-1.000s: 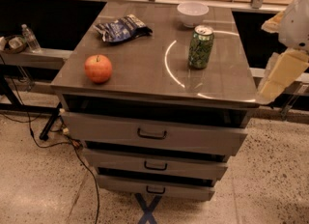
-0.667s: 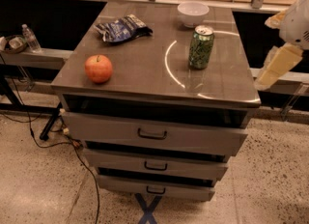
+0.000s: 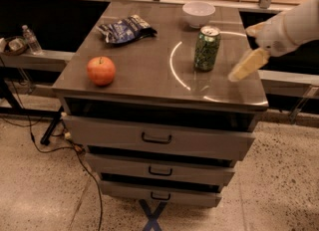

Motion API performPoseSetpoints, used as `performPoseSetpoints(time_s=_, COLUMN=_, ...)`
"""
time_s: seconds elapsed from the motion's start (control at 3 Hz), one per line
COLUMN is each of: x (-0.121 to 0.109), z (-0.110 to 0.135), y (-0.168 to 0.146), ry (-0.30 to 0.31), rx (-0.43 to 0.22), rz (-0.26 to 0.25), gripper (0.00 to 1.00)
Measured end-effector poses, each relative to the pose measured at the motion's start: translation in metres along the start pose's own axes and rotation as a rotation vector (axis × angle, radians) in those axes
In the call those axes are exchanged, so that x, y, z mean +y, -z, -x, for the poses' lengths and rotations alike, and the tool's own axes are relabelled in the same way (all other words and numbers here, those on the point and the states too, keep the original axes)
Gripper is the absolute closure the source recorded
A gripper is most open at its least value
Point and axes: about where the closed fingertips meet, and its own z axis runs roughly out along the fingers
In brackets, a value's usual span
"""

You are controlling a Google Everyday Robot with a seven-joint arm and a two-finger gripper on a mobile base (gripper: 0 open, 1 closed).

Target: Knock green can over

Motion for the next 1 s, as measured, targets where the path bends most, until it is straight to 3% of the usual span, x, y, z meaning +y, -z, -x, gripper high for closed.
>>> performPoseSetpoints(time_s=0.33, x=-0.016, z=0.027, y=-0.048, ry=-0.059, rx=-0.150, rz=0.051, gripper=0.00)
performPoseSetpoints(time_s=0.67, x=-0.013, z=0.059, y=-0.075, ry=-0.093, rx=-0.240, rz=0.113, gripper=0.00)
performPoseSetpoints(time_s=1.0, x=-0.004, z=0.106, y=-0.093, ry=-0.104, rx=-0.339, rz=0.195, gripper=0.00)
